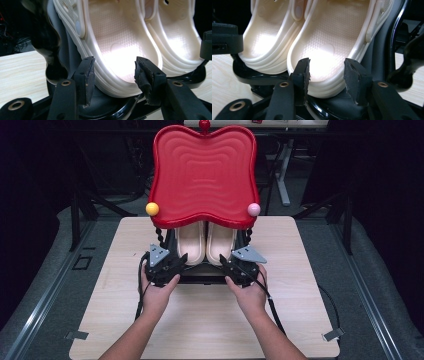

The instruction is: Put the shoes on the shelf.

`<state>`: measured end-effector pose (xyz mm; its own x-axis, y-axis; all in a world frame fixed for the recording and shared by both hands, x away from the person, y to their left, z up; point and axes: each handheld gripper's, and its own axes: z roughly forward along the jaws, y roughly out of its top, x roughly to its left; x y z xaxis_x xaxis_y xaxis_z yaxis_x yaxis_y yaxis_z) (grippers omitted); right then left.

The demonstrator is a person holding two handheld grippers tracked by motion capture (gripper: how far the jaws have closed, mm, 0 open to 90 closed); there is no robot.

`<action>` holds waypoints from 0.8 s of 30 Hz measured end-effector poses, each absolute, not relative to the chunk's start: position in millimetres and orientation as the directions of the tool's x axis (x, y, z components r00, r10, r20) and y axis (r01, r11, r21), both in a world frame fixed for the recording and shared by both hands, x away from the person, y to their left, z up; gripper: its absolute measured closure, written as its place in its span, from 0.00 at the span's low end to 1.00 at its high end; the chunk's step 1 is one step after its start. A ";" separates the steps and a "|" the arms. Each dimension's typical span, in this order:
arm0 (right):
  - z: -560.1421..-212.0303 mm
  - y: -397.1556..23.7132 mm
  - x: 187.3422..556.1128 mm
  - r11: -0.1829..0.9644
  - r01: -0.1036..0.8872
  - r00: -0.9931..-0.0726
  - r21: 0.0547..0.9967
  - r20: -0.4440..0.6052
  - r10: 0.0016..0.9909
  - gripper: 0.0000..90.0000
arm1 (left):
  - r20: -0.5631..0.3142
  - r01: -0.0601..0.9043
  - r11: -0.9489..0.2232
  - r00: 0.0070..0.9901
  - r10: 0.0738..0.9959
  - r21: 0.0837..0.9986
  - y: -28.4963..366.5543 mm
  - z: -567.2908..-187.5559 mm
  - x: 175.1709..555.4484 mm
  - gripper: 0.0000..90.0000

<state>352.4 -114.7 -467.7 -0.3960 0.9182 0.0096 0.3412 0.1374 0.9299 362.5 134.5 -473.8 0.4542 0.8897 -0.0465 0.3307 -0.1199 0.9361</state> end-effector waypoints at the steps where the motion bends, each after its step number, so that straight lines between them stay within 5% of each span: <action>1: -468.2 -114.6 353.6 0.141 0.345 -0.393 0.928 0.006 0.920 0.61 | -0.049 0.335 -0.118 0.451 0.891 0.935 134.0 -474.8 363.6 0.56; 24: -472.2 -119.3 369.6 0.167 0.342 -0.400 0.925 -0.018 0.916 0.70 | -0.022 0.346 -0.146 0.439 0.898 0.927 130.0 -476.0 375.1 0.67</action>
<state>369.6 -119.3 -472.2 -0.4003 0.9162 -0.0177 0.3415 0.1671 0.9249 375.1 130.0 -476.0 0.4387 0.8983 -0.0222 0.3457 -0.1460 0.9269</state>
